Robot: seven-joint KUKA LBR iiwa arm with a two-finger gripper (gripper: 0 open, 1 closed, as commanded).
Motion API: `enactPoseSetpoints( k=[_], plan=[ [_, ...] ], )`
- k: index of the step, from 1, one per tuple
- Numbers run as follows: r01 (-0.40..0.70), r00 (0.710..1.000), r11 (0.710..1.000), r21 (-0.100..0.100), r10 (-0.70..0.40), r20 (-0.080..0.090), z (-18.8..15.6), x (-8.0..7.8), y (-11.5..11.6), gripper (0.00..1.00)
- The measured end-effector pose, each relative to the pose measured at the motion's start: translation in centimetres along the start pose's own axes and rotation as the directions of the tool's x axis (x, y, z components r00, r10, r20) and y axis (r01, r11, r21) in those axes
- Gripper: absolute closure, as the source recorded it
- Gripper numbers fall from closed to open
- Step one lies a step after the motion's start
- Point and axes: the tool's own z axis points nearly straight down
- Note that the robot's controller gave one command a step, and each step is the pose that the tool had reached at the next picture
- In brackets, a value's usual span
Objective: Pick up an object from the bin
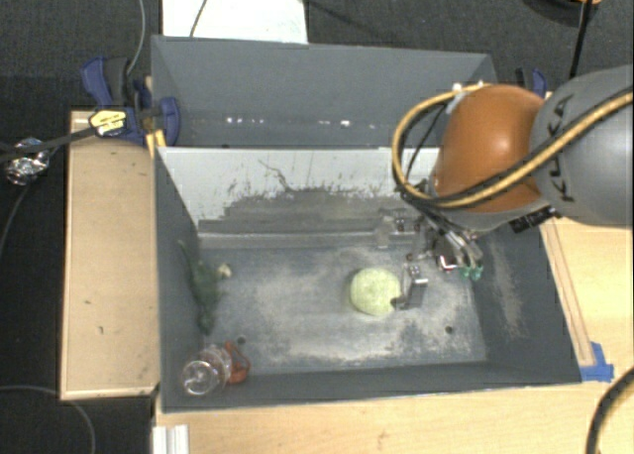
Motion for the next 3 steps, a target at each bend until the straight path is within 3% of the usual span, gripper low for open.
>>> enactPoseSetpoints(
  k=[1, 2, 3],
  plan=[
    [-0.183, 0.983, 0.983, -0.001, 0.183, 0.004, 3.0, 0.7, 0.9, 0.0],
    [-0.033, 0.999, 0.999, 0.0, 0.033, 0.004, 7.2, 1.1, 0.2, 0.0],
    [-0.362, 0.932, 0.932, -0.005, 0.362, 0.005, 8.7, 1.6, 0.7, 1.0]
  ],
)
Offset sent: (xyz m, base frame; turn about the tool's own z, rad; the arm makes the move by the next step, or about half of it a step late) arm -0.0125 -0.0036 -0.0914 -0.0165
